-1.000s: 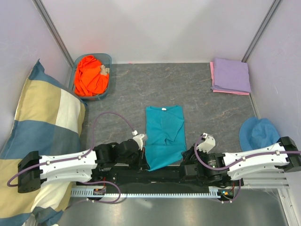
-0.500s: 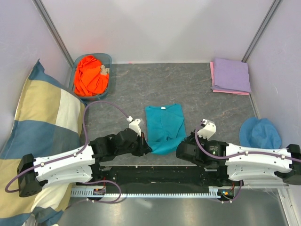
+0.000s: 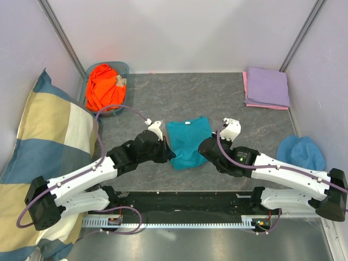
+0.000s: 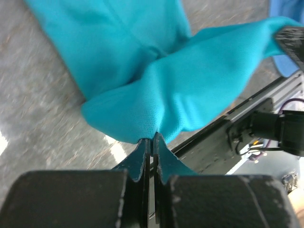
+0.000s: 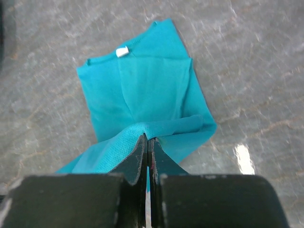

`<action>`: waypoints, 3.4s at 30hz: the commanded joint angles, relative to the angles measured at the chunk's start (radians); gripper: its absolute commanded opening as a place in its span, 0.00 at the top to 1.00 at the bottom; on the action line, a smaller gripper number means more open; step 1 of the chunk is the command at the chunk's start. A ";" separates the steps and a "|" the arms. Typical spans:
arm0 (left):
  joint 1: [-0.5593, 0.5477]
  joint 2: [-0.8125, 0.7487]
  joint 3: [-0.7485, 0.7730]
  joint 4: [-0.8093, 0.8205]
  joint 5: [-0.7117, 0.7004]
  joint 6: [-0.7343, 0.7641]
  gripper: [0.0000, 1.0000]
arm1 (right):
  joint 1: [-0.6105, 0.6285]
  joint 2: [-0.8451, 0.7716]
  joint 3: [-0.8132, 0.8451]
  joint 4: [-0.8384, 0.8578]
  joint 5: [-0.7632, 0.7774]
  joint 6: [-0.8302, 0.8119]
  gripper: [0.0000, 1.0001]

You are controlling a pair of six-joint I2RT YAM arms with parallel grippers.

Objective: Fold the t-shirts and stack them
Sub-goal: Fold the long partially folded tshirt into a neat square, then smooth out wrinkles on the folded tshirt

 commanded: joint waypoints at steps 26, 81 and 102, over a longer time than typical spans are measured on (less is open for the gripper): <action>0.231 0.177 0.172 0.225 0.125 0.146 0.98 | -0.339 0.209 0.145 0.404 -0.265 -0.420 1.00; 0.426 0.520 -0.206 0.806 0.222 0.037 0.41 | -0.580 0.065 -0.360 0.737 -0.787 -0.511 0.24; 0.415 0.502 -0.273 0.841 0.270 0.023 0.98 | -0.569 0.080 -0.426 0.772 -0.811 -0.468 0.25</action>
